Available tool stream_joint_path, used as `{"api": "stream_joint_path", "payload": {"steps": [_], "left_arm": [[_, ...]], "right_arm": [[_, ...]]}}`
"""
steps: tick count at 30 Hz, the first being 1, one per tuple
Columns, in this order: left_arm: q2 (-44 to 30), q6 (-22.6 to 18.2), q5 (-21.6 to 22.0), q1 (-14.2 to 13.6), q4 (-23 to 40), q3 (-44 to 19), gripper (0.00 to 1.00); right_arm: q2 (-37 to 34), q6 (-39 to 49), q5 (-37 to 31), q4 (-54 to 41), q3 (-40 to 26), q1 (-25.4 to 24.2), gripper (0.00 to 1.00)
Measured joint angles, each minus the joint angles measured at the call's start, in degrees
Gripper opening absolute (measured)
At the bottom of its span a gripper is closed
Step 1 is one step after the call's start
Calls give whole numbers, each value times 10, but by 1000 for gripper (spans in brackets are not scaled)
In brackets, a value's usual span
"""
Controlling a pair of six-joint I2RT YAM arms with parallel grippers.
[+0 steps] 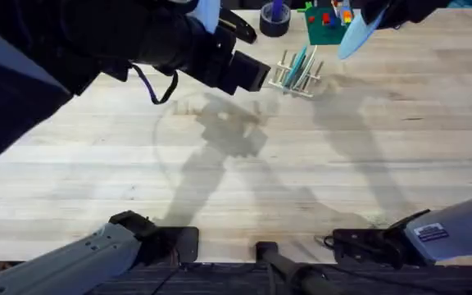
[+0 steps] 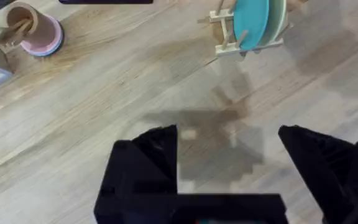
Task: Pick up the plates from the table one by one and place each into a slot on the dish rack.
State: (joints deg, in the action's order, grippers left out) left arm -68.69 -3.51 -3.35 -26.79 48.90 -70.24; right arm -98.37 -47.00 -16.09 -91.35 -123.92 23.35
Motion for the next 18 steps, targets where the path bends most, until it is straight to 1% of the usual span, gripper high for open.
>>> {"api": "stream_joint_path", "payload": {"steps": [7,18], "left_arm": [[0,0,0,0,0,0,994],[0,0,0,0,0,0,994]], "right_arm": [[-10,-24,-10,-7,-1,0,32],[-75,-51,-11,14,-2,0,32]]}}
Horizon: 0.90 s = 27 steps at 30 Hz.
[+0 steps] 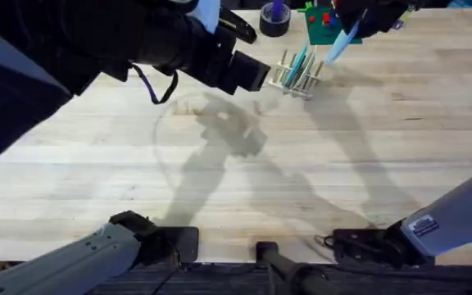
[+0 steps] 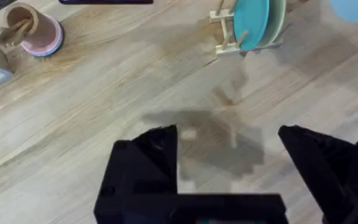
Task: Pick up the plates from the table one by one and place each into a slot on the dish rack.
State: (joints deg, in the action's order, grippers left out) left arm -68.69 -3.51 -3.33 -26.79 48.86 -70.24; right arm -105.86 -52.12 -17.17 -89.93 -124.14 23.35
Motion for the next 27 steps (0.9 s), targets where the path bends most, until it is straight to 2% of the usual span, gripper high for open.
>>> {"api": "stream_joint_path", "payload": {"steps": [15,27], "left_arm": [[0,0,0,0,0,0,993],[0,0,0,0,0,0,993]], "right_arm": [[-59,-4,0,3,0,-3,31],[-80,23,35,32,0,-42,30]]}}
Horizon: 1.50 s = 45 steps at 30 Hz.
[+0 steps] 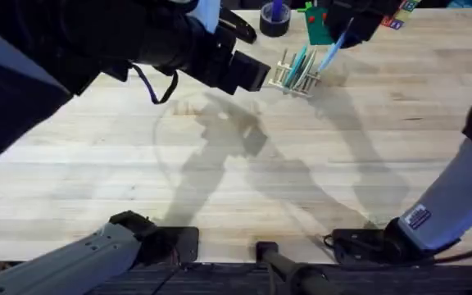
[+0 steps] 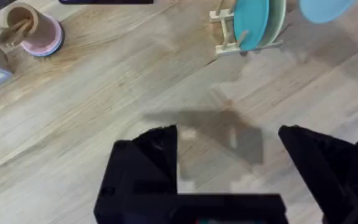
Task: Pick up the plates from the table one by one and place each into a slot on the dish rack.
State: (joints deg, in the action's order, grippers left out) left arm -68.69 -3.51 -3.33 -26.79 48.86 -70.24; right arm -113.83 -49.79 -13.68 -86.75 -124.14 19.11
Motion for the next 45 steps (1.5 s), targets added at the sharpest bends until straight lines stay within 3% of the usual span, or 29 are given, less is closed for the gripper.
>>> {"api": "stream_joint_path", "payload": {"steps": [12,25,37,45], "left_arm": [[0,0,0,0,0,0,994],[0,0,0,0,0,0,994],[0,0,0,0,0,0,993],[0,0,0,0,0,0,993]], "right_arm": [[-57,8,29,29,0,-1,30],[-62,36,49,51,2,-29,30],[-66,55,64,91,75,-32,29],[-67,57,65,94,82,-32,30]]}}
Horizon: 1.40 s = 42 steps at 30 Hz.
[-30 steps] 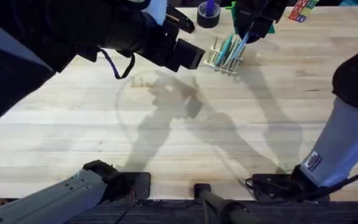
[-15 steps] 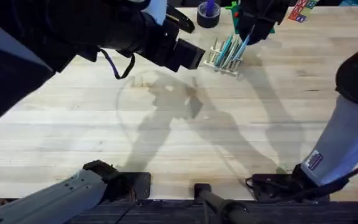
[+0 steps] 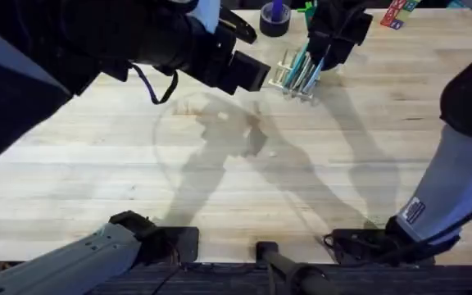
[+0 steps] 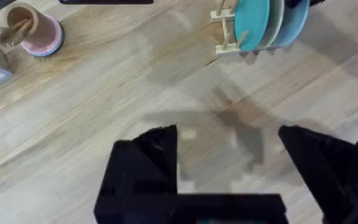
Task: Pick up the plates from the table one by one and place each into a slot on the dish rack.
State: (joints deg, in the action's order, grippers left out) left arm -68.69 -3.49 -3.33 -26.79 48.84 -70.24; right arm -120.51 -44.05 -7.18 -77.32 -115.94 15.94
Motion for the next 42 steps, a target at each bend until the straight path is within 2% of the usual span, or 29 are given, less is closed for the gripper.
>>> {"api": "stream_joint_path", "payload": {"steps": [5,6,8,10,24,29,35,37,38,42], "left_arm": [[0,0,0,0,0,0,993],[0,0,0,0,0,0,993],[0,0,0,0,0,0,993],[0,0,0,0,0,0,993],[0,0,0,0,0,0,993],[0,0,0,0,0,0,994],[0,0,0,0,0,0,993],[0,0,0,0,0,0,993],[0,0,0,0,0,0,993],[0,0,0,0,0,0,993]], "right_arm": [[0,0,0,0,0,0,32],[0,0,0,0,0,0,69],[0,2,0,0,0,0,205],[0,2,0,0,0,0,251],[2,2,0,-3,1,0,288],[53,4,-1,-11,6,0,357],[143,22,-1,-55,6,0,630],[163,33,-1,-67,6,0,897],[171,41,-1,-73,6,0,965],[201,67,-1,-95,6,0,993]]}}
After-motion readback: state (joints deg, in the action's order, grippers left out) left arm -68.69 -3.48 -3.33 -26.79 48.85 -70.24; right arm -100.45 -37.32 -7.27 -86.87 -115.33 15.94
